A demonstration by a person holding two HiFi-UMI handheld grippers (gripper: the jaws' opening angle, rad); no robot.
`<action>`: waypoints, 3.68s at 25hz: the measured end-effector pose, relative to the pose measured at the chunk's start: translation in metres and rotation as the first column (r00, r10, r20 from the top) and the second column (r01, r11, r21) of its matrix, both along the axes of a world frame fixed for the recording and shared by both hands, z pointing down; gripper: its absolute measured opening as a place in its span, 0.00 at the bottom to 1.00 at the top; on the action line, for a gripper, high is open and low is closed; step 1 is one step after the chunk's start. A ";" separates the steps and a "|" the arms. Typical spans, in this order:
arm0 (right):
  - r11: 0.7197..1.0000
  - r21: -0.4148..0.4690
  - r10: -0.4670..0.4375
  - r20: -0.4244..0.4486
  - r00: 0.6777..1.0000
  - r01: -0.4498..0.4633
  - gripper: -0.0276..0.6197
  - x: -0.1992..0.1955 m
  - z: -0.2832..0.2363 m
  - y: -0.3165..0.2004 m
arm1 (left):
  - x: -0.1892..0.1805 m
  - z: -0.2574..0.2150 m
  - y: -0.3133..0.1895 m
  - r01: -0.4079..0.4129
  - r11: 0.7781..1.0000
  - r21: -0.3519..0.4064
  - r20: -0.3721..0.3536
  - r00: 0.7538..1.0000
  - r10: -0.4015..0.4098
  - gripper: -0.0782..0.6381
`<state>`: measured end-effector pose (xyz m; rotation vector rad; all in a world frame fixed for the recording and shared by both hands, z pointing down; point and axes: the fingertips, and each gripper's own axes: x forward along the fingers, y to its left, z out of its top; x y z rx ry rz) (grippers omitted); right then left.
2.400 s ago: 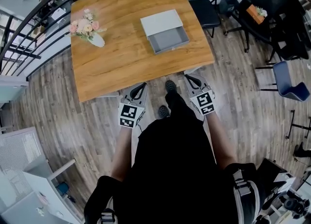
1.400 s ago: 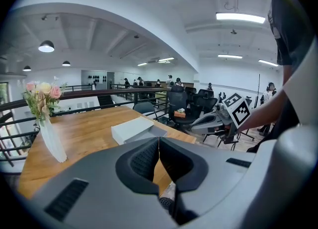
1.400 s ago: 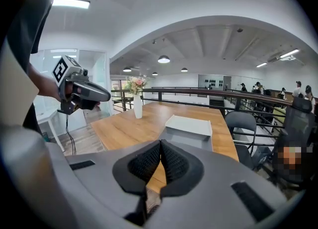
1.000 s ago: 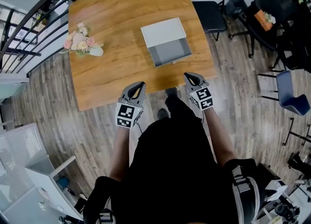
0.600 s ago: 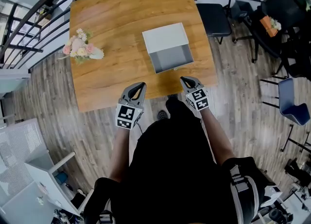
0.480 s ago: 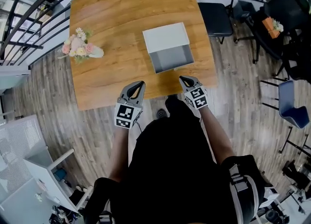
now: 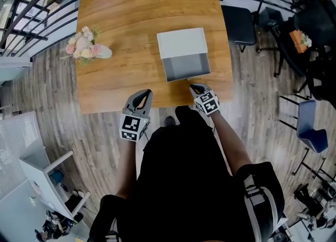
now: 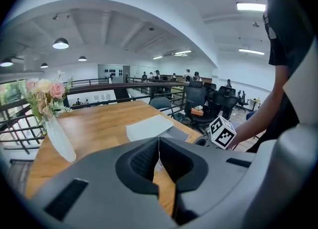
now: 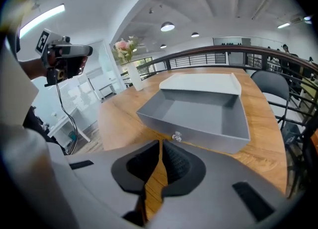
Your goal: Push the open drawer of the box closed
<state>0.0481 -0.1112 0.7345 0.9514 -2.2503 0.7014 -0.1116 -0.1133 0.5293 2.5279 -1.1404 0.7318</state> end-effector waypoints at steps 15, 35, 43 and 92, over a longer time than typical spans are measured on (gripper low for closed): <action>0.992 -0.126 0.024 0.042 0.999 -0.018 0.19 0.010 0.030 -0.033 | 0.020 0.002 -0.022 0.032 0.999 0.015 0.002 0.999 -0.032 0.14; 0.978 -0.195 0.090 0.088 0.992 -0.071 0.17 -0.001 0.039 -0.043 | 0.008 0.005 -0.026 0.056 0.998 0.015 -0.002 0.998 -0.056 0.14; 0.983 -0.172 0.079 0.101 0.992 -0.061 0.16 -0.006 0.034 -0.048 | 0.004 0.011 -0.032 0.050 0.999 0.007 -0.006 0.999 -0.050 0.14; 0.980 -0.163 0.131 0.101 0.986 -0.114 0.17 -0.015 0.029 -0.121 | -0.016 0.011 -0.089 0.001 1.000 -0.006 -0.021 1.000 -0.001 0.14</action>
